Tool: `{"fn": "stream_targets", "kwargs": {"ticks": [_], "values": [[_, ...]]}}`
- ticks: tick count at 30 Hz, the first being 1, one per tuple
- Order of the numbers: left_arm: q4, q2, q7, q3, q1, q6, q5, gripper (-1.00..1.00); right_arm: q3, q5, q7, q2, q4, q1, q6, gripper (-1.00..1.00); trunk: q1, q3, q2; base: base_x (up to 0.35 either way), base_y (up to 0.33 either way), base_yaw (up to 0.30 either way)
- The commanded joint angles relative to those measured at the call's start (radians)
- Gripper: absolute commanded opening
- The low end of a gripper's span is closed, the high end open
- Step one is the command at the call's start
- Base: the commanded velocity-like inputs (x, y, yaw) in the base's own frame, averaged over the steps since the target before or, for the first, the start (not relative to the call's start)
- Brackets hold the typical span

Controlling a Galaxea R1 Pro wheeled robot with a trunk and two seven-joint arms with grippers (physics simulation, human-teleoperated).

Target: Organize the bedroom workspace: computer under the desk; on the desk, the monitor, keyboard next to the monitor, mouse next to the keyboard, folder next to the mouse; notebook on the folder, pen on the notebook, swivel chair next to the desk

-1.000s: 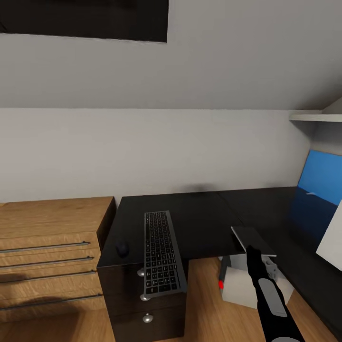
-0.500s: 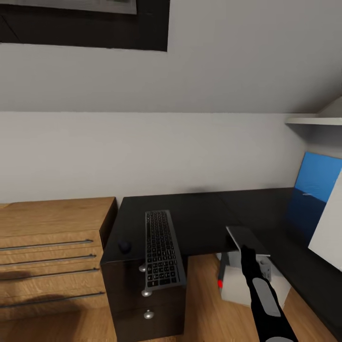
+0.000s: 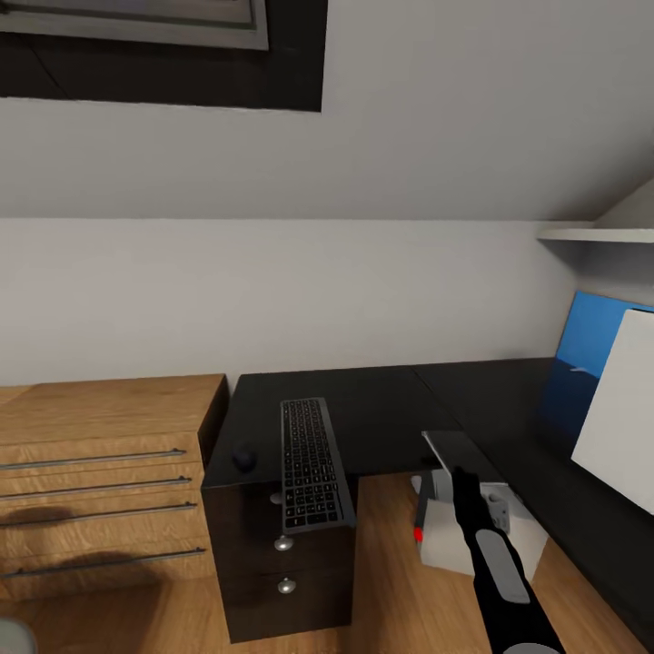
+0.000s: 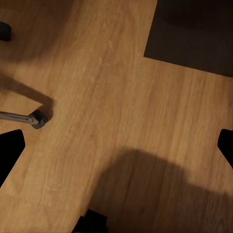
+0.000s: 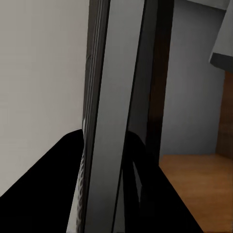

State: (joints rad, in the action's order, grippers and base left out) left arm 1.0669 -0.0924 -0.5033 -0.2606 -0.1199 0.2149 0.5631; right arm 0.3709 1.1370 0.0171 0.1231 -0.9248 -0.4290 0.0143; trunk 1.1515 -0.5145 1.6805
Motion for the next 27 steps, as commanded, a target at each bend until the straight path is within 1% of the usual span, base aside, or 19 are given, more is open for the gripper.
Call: {"fn": "stream_targets", "kwargs": {"ticks": [1,6,13,20,26,27], "values": [[0.002,-0.001,-0.008,-0.003,0.000,0.003,0.006,1.00,-0.001,0.010,0.001,0.001,0.000,-0.001,0.002,-1.00,0.000,0.000,0.001,-0.009,0.000,0.079],[0.002,-0.001,-0.008,-0.003,0.000,0.003,0.006,1.00,-0.022,0.010,0.000,0.001,0.005,-0.001,0.002,-1.00,0.000,0.004,0.001,-0.004,0.000,0.126],[0.002,-0.001,-0.008,-0.003,0.000,0.003,0.006,1.00,-0.029,0.010,0.000,0.005,0.011,-0.001,0.003,-1.00,0.000,0.011,0.001,-0.001,0.000,0.155],[0.002,0.000,-0.008,-0.004,0.000,0.003,0.006,1.00,-0.040,0.010,0.001,0.006,0.041,-0.001,0.003,-1.00,0.000,0.018,0.001,0.000,0.000,0.158],[0.002,0.000,-0.008,-0.004,0.000,0.003,0.006,1.00,-0.047,0.010,0.001,0.007,0.049,-0.001,0.002,-1.00,0.000,0.020,0.001,0.000,0.000,0.079],[0.002,0.000,-0.008,-0.004,0.000,0.003,0.005,1.00,-0.065,0.010,0.001,0.009,0.065,-0.001,0.001,-1.00,0.000,0.020,0.001,0.000,-0.110,0.012]]}}
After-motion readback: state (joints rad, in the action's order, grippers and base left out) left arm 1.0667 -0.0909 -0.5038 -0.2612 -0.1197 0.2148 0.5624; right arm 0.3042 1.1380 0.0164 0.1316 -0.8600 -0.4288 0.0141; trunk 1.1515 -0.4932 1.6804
